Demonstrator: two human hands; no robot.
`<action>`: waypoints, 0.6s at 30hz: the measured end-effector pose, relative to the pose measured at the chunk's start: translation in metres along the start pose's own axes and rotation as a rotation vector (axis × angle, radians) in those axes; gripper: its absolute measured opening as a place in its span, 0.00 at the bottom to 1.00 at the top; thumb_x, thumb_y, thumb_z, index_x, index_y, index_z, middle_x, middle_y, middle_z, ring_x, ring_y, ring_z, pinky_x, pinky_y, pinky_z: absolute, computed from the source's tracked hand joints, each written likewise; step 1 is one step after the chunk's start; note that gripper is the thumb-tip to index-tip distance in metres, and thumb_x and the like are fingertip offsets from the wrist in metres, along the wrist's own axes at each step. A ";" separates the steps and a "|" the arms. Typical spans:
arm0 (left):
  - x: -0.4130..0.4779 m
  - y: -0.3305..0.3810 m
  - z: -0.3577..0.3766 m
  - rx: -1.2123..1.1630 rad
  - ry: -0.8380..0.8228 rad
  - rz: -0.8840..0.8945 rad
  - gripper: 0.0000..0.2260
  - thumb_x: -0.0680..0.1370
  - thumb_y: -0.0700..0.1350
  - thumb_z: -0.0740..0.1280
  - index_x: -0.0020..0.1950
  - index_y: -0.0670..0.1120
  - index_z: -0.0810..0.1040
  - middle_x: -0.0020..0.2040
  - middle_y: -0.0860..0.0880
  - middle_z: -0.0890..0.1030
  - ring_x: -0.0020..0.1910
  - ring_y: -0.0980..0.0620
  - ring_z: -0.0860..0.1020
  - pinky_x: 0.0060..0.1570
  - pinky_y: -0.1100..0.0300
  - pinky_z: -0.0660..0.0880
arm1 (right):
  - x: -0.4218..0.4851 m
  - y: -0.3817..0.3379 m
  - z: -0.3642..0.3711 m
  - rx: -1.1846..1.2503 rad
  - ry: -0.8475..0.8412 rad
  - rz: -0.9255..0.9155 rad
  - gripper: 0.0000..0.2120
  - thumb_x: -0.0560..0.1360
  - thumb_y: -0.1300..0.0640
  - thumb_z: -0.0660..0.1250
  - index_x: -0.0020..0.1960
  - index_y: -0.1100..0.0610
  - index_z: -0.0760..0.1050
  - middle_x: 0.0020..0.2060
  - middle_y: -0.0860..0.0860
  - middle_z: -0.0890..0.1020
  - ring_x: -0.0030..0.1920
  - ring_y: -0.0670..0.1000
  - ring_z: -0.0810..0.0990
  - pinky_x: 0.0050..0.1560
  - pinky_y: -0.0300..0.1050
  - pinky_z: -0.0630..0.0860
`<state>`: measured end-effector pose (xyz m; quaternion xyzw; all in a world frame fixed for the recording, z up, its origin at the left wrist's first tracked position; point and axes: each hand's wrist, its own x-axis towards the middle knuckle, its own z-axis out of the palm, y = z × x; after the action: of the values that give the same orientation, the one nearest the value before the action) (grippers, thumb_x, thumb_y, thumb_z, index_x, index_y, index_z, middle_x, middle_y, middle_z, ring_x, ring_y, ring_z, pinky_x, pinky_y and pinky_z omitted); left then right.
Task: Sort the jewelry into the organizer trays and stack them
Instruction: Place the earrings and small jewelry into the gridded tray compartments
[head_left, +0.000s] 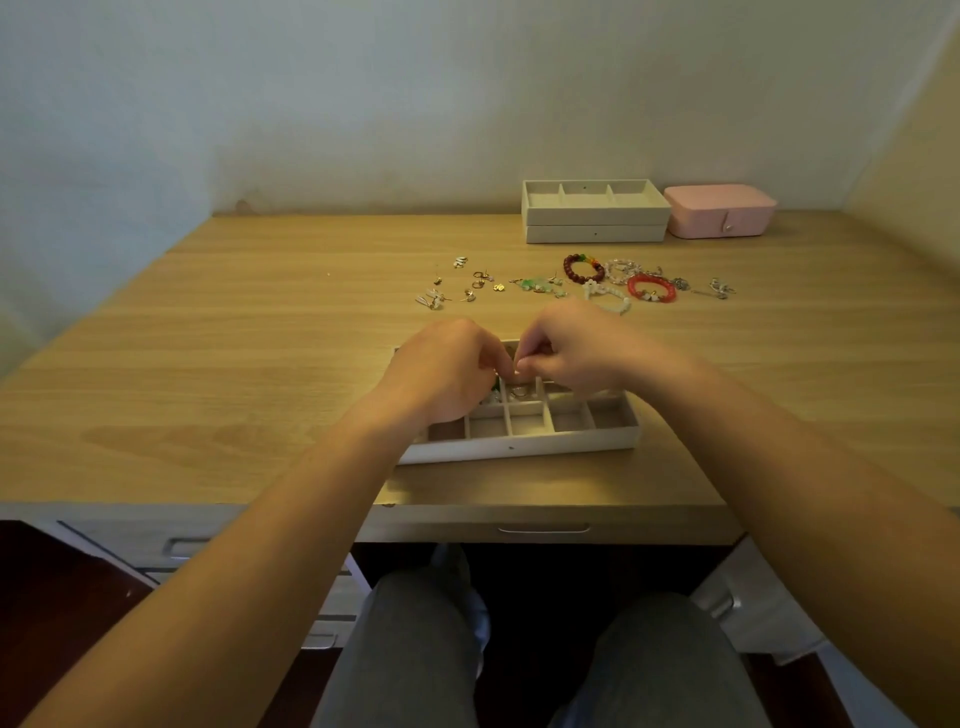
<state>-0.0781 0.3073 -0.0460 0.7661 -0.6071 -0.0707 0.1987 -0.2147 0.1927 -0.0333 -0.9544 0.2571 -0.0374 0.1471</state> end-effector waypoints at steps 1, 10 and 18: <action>0.000 0.000 0.000 -0.006 -0.002 0.003 0.15 0.76 0.41 0.64 0.45 0.60 0.85 0.44 0.53 0.76 0.49 0.49 0.77 0.50 0.53 0.76 | 0.000 0.003 -0.002 0.050 0.014 0.006 0.07 0.80 0.56 0.69 0.51 0.51 0.87 0.40 0.43 0.84 0.43 0.44 0.81 0.48 0.46 0.80; -0.001 0.005 0.003 0.009 -0.067 0.053 0.16 0.80 0.41 0.62 0.53 0.59 0.85 0.49 0.56 0.73 0.51 0.53 0.72 0.48 0.59 0.66 | -0.011 0.016 -0.007 0.173 -0.109 -0.003 0.12 0.80 0.59 0.67 0.54 0.48 0.87 0.40 0.35 0.80 0.40 0.38 0.77 0.38 0.29 0.69; 0.002 0.001 0.004 0.016 -0.052 0.041 0.16 0.79 0.42 0.62 0.51 0.58 0.86 0.49 0.56 0.74 0.51 0.54 0.73 0.48 0.57 0.68 | -0.009 0.013 -0.005 0.158 -0.136 -0.024 0.11 0.80 0.58 0.67 0.54 0.48 0.86 0.42 0.37 0.81 0.45 0.41 0.78 0.46 0.36 0.74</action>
<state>-0.0799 0.3041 -0.0491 0.7528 -0.6283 -0.0817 0.1782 -0.2291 0.1852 -0.0325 -0.9432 0.2312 0.0055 0.2386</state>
